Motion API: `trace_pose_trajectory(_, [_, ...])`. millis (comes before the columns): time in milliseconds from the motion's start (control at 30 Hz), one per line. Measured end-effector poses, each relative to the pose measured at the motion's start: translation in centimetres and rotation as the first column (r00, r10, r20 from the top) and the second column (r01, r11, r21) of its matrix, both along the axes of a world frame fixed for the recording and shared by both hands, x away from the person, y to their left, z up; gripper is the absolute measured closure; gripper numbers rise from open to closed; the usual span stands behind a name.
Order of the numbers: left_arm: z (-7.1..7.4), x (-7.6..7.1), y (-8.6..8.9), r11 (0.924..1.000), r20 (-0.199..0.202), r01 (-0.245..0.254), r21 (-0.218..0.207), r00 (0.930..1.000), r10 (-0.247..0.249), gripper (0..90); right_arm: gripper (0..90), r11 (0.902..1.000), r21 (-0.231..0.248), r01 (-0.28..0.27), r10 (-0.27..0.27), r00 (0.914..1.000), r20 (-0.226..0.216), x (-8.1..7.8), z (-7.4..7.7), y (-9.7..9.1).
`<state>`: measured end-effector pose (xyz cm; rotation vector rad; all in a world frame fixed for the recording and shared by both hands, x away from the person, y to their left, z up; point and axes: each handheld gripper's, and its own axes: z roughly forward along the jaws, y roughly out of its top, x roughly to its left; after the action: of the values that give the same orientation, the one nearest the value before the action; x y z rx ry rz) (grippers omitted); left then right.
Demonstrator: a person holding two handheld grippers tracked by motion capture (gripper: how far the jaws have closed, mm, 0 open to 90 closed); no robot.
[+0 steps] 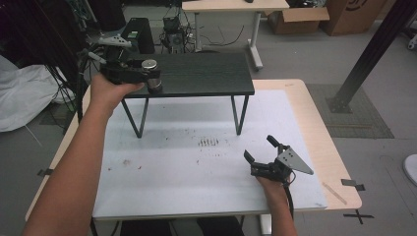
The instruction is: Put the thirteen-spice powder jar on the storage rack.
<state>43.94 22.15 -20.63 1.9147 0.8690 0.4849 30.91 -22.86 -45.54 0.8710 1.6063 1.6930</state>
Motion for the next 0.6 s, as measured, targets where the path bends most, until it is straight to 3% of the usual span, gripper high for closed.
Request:
trace_pose_trajectory(267, [0.6,-0.8,0.7,0.9986,0.019,-0.017,-0.05,0.9997,0.018,24.7,0.0,1.0,-0.001,-0.001,0.001,1.0,0.003,0.0,0.0,0.0])
trace_pose_trajectory(600, [1.5,-2.3,1.2,0.997,0.049,-0.006,-0.077,0.9988,0.01,21.9,0.0,0.9999,0.014,0.0,0.0,1.0,0.005,0.0,0.0,-0.1])
